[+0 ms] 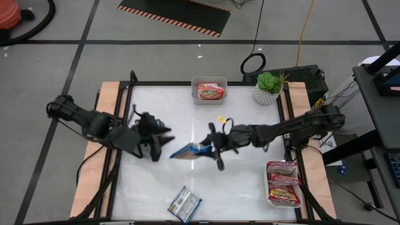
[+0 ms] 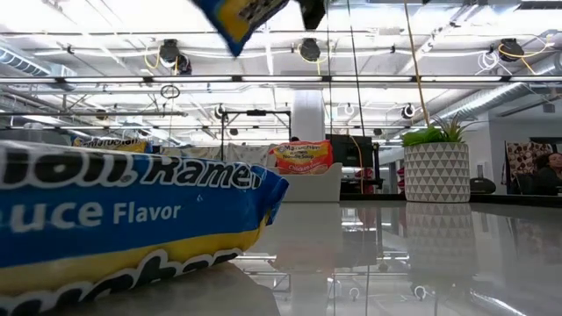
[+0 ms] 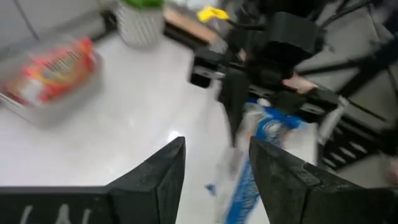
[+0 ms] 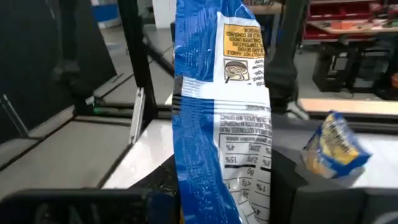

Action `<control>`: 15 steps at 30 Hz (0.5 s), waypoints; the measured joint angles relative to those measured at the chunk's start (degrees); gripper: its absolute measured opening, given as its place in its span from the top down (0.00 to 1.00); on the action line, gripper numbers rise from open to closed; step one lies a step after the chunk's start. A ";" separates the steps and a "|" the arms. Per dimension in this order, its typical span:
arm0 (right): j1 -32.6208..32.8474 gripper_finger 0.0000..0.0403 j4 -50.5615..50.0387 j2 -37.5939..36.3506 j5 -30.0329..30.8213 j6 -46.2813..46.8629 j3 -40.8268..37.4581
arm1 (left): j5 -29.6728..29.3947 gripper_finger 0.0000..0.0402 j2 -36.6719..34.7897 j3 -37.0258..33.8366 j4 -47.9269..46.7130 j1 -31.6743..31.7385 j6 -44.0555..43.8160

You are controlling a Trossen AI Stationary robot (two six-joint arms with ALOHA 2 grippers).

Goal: Sort Maruchan noodles
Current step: Put the left blue noodle pack into the black bin

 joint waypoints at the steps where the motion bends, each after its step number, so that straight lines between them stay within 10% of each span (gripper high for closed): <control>1: -0.44 0.71 -0.97 -1.42 -0.11 0.11 0.00 | -1.90 0.54 -0.48 0.25 -0.11 0.00 1.14; 15: -7.15 0.71 9.41 -15.72 9.08 11.15 0.00 | -12.90 0.54 -3.06 0.94 22.59 2.19 23.30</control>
